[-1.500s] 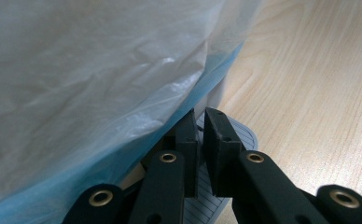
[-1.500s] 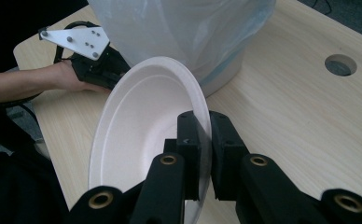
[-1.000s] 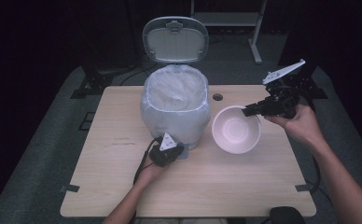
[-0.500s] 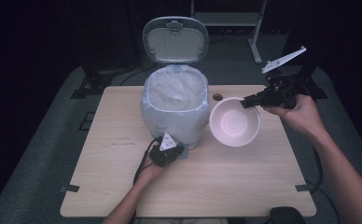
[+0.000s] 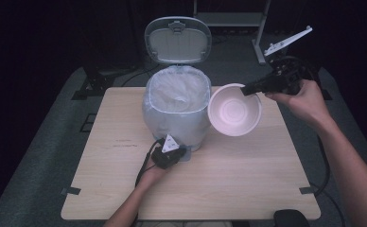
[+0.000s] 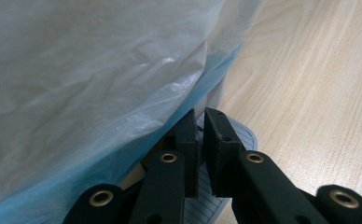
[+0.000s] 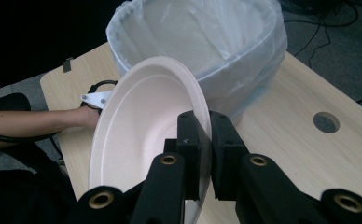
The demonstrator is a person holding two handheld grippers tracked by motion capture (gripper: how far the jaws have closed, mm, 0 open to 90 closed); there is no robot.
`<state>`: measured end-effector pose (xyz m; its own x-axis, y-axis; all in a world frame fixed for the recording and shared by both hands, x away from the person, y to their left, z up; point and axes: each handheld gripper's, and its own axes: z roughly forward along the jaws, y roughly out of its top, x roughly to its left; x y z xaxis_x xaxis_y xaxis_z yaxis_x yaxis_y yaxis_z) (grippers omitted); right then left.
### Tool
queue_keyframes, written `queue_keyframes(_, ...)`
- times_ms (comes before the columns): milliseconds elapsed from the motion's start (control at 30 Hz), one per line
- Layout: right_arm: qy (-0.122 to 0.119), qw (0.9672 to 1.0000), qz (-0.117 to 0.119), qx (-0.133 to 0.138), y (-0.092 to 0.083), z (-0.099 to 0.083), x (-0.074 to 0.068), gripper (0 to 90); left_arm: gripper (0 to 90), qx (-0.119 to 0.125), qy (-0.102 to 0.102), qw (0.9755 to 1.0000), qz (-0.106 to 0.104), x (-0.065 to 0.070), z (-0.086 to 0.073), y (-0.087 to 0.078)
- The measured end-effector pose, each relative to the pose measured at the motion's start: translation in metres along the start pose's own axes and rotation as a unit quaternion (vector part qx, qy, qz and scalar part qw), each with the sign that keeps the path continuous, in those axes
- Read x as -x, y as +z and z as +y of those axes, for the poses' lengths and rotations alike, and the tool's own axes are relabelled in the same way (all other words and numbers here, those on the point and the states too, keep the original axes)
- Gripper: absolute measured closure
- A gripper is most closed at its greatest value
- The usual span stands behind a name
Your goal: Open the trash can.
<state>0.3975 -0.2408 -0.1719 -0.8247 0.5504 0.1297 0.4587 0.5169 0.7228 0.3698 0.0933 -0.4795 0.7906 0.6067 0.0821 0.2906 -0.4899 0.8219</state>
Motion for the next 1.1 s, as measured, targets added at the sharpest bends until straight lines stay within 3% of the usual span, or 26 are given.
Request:
queue_keyframes(500,-0.012,0.9999,0.009,-0.002,0.000,0.031,-0.007,83.1,84.8,-0.001,0.000,1.0000,0.001,0.000,0.000,0.000)
queue_keyframes(1100,-0.031,0.9993,0.019,-0.008,0.012,0.069,-0.010,83.1,84.8,-0.002,0.000,1.0000,0.000,0.000,0.000,0.000)
